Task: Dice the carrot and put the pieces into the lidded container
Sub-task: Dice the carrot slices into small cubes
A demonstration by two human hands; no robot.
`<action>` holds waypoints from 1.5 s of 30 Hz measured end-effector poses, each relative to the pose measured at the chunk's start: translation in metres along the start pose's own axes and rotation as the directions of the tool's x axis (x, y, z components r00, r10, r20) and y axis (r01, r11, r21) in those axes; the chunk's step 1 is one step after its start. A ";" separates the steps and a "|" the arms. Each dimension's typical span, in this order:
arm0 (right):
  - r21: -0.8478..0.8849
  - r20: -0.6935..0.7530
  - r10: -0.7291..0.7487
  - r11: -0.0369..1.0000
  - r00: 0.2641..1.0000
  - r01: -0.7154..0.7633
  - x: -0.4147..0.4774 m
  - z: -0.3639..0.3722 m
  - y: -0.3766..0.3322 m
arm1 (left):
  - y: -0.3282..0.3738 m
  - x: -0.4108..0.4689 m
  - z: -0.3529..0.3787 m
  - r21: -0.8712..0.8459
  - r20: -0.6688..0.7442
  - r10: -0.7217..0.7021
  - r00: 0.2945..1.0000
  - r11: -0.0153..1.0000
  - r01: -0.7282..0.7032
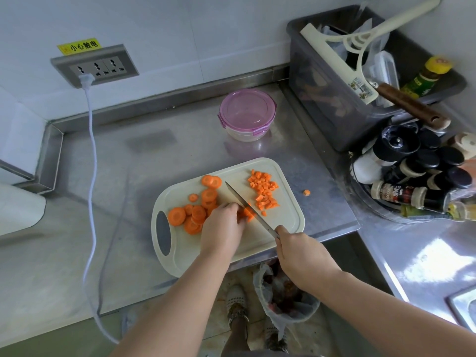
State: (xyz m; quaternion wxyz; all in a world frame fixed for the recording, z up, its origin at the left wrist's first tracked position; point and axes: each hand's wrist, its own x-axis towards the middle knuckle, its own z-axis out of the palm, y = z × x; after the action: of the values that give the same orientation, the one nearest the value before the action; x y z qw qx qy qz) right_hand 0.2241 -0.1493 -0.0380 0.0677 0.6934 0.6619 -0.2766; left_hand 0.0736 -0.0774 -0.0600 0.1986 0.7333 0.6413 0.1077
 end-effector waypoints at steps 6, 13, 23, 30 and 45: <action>0.007 0.074 0.028 1.000 0.997 -0.029 0.003 0.001 -0.001 | -0.001 0.001 0.002 -0.020 -0.005 -0.003 1.000 1.000 0.003; 0.050 0.111 0.053 0.997 0.992 -0.059 0.007 -0.001 -0.001 | -0.001 0.002 0.003 -0.040 -0.002 -0.008 1.000 0.999 0.008; 0.153 -0.031 0.016 0.988 0.999 -0.011 -0.005 -0.011 -0.001 | -0.005 -0.001 -0.001 -0.105 0.000 -0.027 1.000 0.994 0.027; 0.057 -0.035 -0.023 0.998 0.999 0.025 -0.007 -0.003 -0.001 | -0.004 -0.003 -0.006 -0.046 0.016 -0.063 0.998 0.997 0.063; -0.027 0.025 -0.002 1.000 1.000 0.003 -0.005 -0.002 -0.009 | 0.001 -0.001 -0.010 0.069 0.070 -0.065 0.995 0.996 0.060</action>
State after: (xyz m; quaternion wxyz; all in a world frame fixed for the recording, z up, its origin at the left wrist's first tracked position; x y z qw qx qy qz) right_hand 0.2164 -0.1518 -0.0317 0.0852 0.6880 0.6657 -0.2763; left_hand 0.0700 -0.0765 -0.0507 0.2001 0.7225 0.6597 0.0534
